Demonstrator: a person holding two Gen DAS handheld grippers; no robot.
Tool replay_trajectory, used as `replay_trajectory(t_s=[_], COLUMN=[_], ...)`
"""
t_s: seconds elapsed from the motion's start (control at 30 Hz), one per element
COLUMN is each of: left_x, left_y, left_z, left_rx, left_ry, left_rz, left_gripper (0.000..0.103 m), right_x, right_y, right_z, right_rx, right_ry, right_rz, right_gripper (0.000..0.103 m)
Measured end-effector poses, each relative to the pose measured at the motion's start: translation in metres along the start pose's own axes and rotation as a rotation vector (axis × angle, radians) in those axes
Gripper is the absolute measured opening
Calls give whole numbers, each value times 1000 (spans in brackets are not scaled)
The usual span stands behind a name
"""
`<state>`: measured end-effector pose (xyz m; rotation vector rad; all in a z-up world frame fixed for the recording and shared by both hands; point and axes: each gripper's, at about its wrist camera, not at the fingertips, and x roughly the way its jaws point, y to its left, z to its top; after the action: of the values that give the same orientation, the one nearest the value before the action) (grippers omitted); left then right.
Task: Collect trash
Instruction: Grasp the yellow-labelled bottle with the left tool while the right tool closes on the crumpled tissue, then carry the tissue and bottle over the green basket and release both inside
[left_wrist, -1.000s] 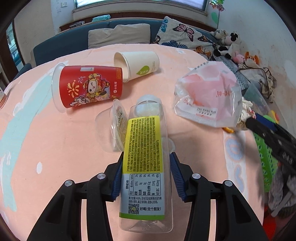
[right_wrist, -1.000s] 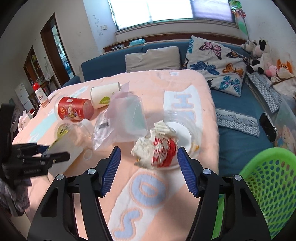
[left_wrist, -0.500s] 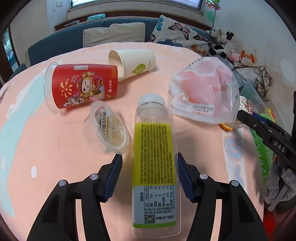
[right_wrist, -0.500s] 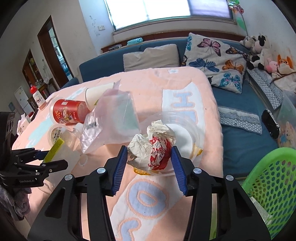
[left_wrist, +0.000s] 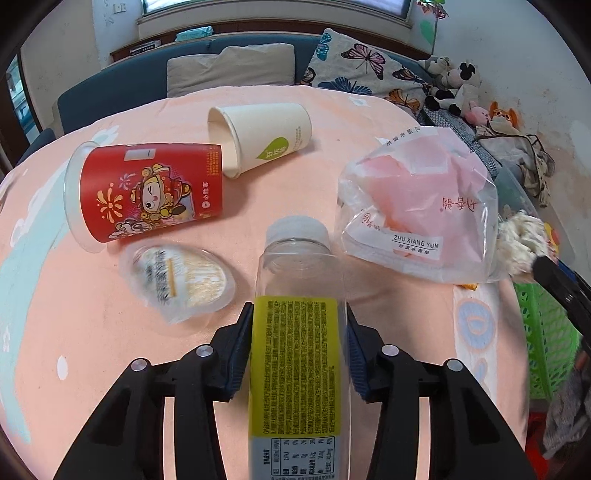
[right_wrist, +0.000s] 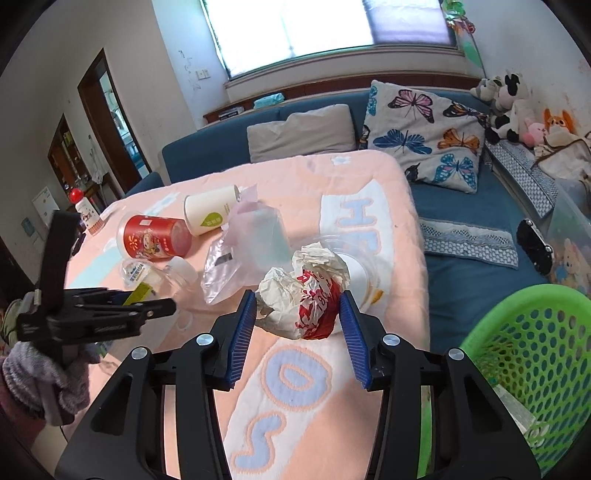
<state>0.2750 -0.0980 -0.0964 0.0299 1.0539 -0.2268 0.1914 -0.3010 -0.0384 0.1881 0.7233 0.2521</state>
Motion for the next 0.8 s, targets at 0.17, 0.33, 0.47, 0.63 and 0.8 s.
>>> replay_trajectory(t_s=[0.17, 0.33, 0.47, 0.63, 0.8], left_x=[-6, -29, -51, -80, -104], left_y=[-1, -4, -8, -20, -42], left_z=[-5, -17, -25, -38, -41], left_rx=[-3, 9, 18, 50, 90], left_ry=[-6, -40, -69, -101, -133], left_rz=[-8, -37, -64, -97, -141], left_gripper=[43, 43, 43, 43, 43], right_x=[-18, -40, -59, -83, -105], right_y=[1, 1, -2, -13, -38], right_z=[-3, -11, -21, -33, -49], right_rx=[5, 4, 9, 24, 62], right_ry=[-22, -39, -49, -62, -62], right_rz=[1, -6, -24, -67, -133], right_gripper=[47, 47, 47, 47, 47])
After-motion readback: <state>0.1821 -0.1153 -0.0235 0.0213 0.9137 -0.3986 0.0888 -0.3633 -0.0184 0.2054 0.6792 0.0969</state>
